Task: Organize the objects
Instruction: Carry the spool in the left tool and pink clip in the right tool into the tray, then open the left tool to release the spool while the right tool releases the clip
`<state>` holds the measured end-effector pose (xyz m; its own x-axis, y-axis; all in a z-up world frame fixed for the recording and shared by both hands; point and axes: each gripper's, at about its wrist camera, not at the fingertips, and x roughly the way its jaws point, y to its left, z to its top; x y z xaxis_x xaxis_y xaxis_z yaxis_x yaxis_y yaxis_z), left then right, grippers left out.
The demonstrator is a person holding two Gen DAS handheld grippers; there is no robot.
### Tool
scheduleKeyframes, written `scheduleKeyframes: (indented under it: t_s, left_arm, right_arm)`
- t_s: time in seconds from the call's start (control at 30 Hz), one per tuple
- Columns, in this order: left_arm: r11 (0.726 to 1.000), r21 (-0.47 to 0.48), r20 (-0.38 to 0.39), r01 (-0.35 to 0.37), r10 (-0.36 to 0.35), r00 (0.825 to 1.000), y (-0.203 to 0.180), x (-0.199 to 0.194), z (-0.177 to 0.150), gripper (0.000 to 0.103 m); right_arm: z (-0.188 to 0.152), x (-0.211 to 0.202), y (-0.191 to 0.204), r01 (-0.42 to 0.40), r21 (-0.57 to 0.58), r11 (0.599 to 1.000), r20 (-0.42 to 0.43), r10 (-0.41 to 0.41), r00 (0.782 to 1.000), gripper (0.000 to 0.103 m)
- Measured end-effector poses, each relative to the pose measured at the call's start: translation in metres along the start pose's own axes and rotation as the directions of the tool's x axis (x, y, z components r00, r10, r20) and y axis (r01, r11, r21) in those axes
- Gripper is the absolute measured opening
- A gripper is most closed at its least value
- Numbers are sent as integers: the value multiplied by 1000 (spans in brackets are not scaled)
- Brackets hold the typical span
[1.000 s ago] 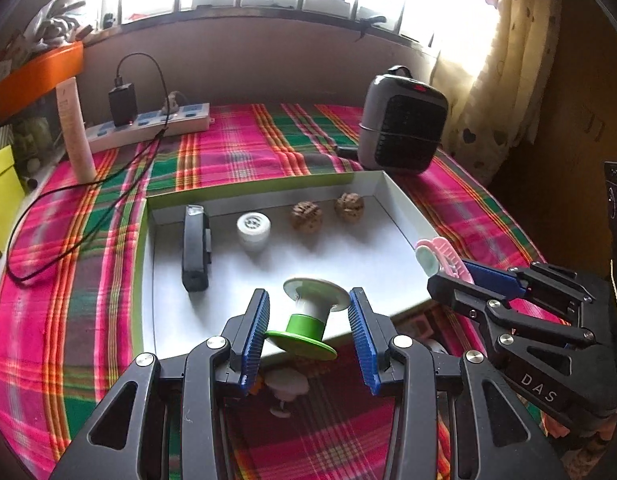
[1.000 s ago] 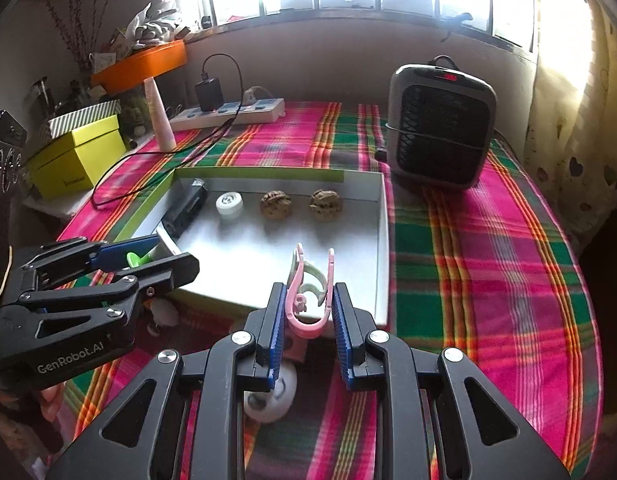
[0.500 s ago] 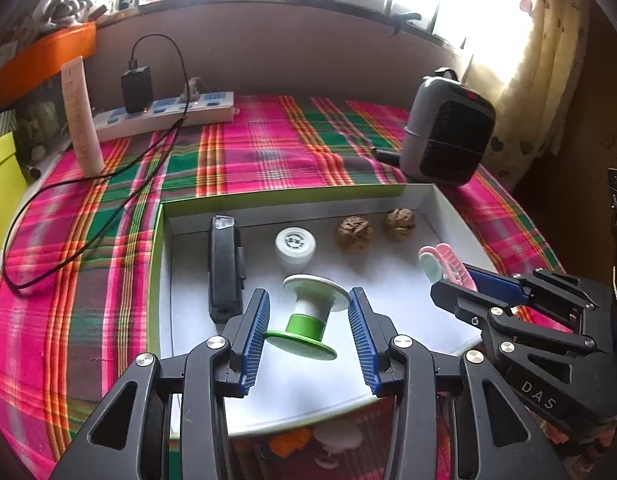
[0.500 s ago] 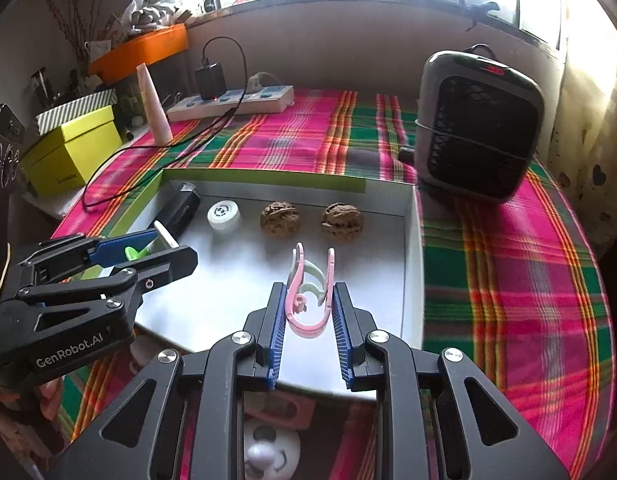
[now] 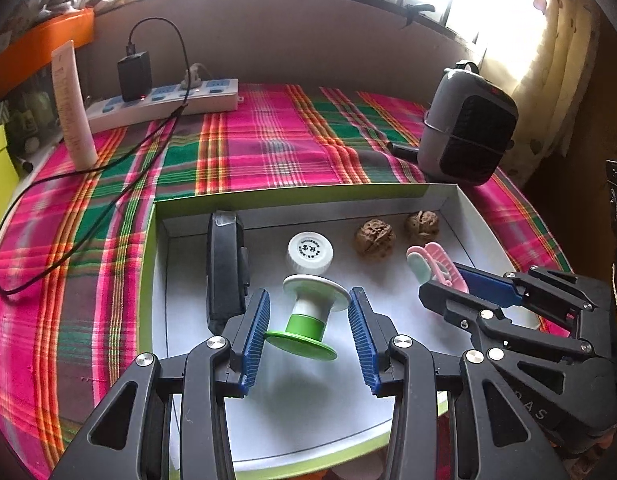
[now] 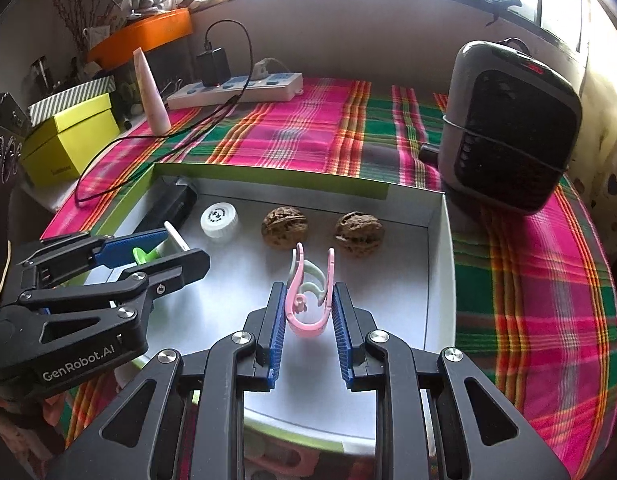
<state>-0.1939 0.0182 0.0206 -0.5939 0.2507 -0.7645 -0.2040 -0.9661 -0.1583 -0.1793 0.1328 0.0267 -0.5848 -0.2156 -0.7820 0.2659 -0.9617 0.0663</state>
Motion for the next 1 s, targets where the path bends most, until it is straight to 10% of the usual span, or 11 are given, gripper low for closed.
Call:
scheduleKeyframes:
  t_s: [1.0]
  left_arm:
    - [1000,6,-19,-11,11,1000,0,11,4,39]
  right_arm:
    - [4,13,-2,33,-17,999,-23,-33,999,24]
